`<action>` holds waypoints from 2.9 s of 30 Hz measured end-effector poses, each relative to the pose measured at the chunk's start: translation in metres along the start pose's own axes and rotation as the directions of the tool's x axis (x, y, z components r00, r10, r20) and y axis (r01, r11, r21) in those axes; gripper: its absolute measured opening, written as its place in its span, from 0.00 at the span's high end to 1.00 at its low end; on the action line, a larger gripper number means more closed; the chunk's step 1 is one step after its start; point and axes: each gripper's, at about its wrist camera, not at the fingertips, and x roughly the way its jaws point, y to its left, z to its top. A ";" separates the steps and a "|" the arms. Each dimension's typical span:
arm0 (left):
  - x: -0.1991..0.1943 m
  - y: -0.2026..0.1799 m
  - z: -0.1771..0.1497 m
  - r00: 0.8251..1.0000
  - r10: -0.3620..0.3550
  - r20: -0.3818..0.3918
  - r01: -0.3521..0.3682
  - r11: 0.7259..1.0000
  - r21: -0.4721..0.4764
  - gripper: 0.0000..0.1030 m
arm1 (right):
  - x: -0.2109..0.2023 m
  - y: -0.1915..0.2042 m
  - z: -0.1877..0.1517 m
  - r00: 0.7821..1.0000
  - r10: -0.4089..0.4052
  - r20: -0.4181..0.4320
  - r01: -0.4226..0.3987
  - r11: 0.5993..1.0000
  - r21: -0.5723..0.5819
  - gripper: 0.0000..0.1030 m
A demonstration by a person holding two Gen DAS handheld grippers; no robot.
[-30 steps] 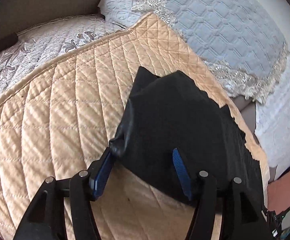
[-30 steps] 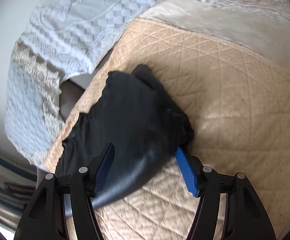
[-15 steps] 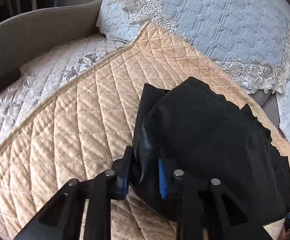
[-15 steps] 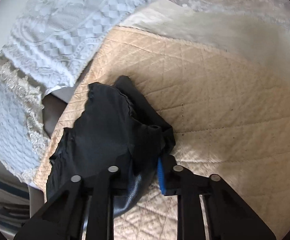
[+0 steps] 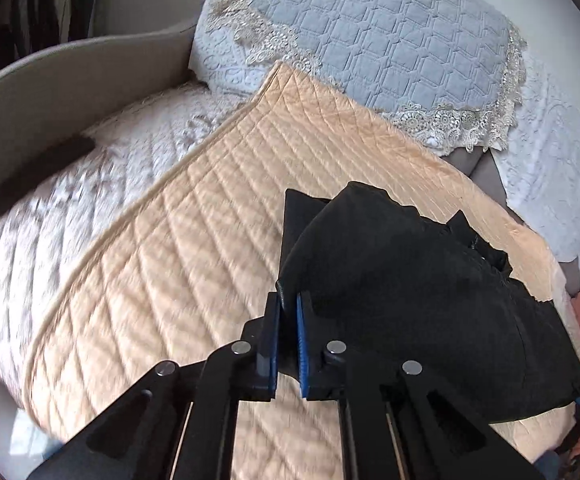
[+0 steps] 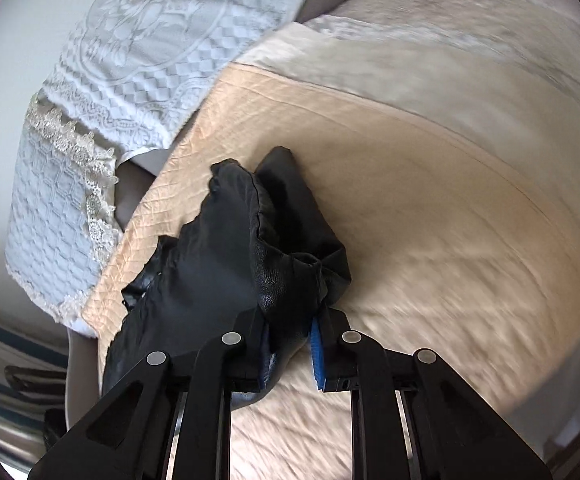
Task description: Fold large clothes
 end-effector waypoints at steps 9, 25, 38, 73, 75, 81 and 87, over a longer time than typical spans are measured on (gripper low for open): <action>-0.002 0.011 -0.025 0.999 -0.031 -0.028 0.030 0.999 -0.021 0.92 | 0.008 -0.015 0.000 0.998 -0.046 -0.032 0.046 0.999 0.002 0.81; -0.032 -0.056 0.017 0.987 -0.117 0.107 0.091 0.970 0.225 0.85 | 0.009 0.090 -0.004 0.992 0.101 0.079 -0.040 0.826 -0.563 0.59; 0.076 -0.045 0.017 0.997 -0.069 -0.016 0.071 0.985 0.157 0.88 | 0.084 0.058 0.036 0.995 -0.067 0.067 0.092 0.857 -0.508 0.66; 0.145 -0.087 0.058 0.996 -0.028 -0.085 0.042 0.985 0.165 0.89 | 0.162 0.089 0.067 0.997 -0.044 -0.066 0.005 0.864 -0.503 0.69; 0.139 -0.097 0.059 0.997 0.020 -0.079 -0.002 0.976 0.217 0.87 | 0.155 0.101 0.062 0.994 -0.108 -0.034 0.072 0.840 -0.538 0.66; 0.081 -0.115 0.051 1.000 0.019 0.002 -0.019 0.953 0.302 0.73 | 0.102 0.132 0.025 0.997 -0.070 0.018 0.068 0.803 -0.593 0.50; 0.035 -0.098 0.027 0.999 0.016 0.034 -0.026 0.951 0.309 0.70 | 0.061 0.153 -0.030 1.000 0.001 0.003 0.001 0.765 -0.644 0.50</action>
